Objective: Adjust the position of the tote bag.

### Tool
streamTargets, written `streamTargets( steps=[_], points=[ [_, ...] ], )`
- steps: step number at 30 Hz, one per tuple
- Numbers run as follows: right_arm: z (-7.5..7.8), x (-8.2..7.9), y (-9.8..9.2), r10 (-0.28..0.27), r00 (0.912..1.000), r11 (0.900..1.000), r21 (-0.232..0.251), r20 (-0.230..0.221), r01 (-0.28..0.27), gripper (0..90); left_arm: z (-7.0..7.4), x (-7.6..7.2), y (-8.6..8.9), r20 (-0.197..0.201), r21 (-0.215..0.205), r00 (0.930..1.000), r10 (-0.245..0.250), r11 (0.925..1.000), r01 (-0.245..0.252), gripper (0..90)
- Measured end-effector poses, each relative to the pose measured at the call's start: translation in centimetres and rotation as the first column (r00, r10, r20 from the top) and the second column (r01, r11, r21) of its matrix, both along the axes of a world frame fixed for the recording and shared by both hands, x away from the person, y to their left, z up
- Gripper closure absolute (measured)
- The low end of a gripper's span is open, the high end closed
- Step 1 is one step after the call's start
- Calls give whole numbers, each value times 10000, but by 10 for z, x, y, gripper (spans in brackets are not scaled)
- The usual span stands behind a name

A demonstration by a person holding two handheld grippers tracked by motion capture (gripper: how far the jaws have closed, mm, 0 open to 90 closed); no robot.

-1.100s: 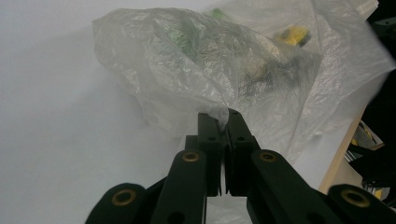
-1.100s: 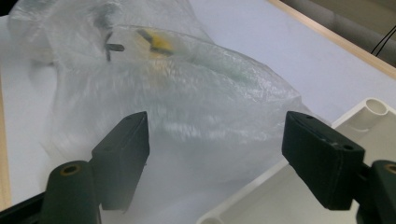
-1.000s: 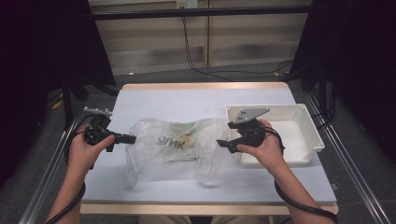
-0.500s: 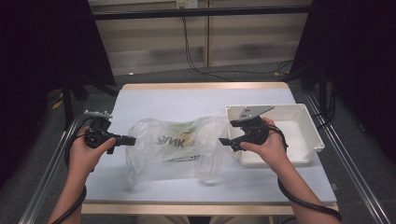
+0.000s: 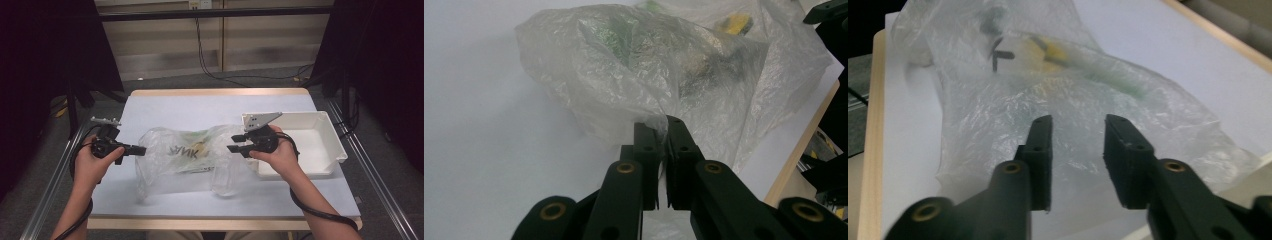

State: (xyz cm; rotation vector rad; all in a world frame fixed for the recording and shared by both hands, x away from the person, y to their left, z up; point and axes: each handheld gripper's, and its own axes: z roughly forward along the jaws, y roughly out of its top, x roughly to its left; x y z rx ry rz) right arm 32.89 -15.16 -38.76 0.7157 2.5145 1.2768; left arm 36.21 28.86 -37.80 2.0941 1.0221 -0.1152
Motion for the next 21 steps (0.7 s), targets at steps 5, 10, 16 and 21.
streamTargets(
  steps=[5,10,16,21],
  points=[
    [-5,1,4,14,10000,9999,-154,-67,-15,900,2,2,2,15,-20,10000,80,10000,-80,863],
    [-3,1,5,-60,10000,9999,159,17,59,760,4,1,0,73,-46,10000,37,10000,-37,862],
    [-1,-6,16,-331,9981,9975,607,-525,363,229,4,1,-1,133,-99,9999,63,9999,-61,853],
    [-10,-16,26,-271,9980,9995,164,-575,281,65,0,3,-2,-41,-88,9999,124,9999,-125,846]
  ],
)
